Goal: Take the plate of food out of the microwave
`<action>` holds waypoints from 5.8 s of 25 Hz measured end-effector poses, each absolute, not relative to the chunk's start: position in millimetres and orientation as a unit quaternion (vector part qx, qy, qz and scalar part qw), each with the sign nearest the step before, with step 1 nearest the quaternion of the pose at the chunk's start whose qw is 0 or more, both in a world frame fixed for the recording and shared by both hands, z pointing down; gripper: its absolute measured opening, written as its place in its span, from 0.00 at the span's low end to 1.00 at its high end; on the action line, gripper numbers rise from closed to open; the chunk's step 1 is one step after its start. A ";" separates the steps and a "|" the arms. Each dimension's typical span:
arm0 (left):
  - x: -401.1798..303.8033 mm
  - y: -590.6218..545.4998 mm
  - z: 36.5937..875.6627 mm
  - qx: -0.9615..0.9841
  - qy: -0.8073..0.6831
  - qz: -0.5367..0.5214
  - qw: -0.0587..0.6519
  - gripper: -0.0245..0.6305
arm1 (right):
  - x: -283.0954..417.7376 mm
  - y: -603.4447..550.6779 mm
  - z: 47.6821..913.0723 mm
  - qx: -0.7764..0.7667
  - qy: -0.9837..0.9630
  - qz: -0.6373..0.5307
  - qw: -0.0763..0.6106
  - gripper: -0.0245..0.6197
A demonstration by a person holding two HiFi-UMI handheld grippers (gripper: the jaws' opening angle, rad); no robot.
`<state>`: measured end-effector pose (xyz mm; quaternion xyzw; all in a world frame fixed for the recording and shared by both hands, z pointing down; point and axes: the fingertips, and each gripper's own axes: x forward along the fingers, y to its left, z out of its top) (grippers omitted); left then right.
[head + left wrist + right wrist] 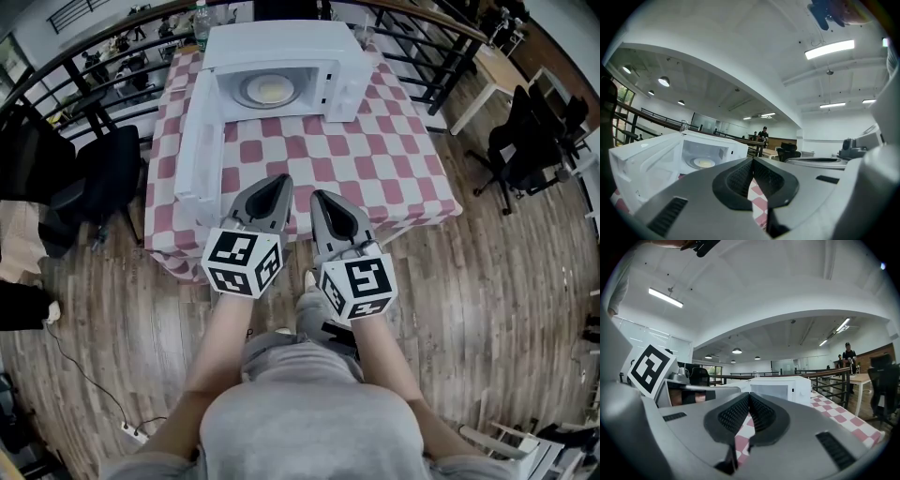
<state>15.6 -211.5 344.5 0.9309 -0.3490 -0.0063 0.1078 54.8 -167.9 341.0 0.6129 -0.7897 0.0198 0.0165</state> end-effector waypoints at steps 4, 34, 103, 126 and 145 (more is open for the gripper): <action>27.1 -233.6 346.0 0.928 -0.356 -0.006 0.109 0.04 | 67.2 -192.6 338.8 0.609 -0.793 0.015 0.014 0.08; 106.9 -379.1 349.0 0.888 -0.442 -0.006 0.126 0.04 | 154.5 -344.6 343.2 0.524 -0.851 0.018 0.026 0.08; 72.1 -555.8 536.8 0.665 -0.473 -0.167 0.554 0.42 | 154.1 -469.7 436.4 0.516 -0.848 0.099 0.072 0.08; 62.0 -598.0 599.6 0.501 -0.543 -0.205 0.642 0.52 | 148.4 -489.0 480.0 0.498 -0.849 0.138 0.114 0.08; 54.9 -602.7 610.6 0.455 -0.570 -0.206 0.652 0.52 | 163.7 -492.8 487.7 0.532 -0.825 0.148 0.121 0.08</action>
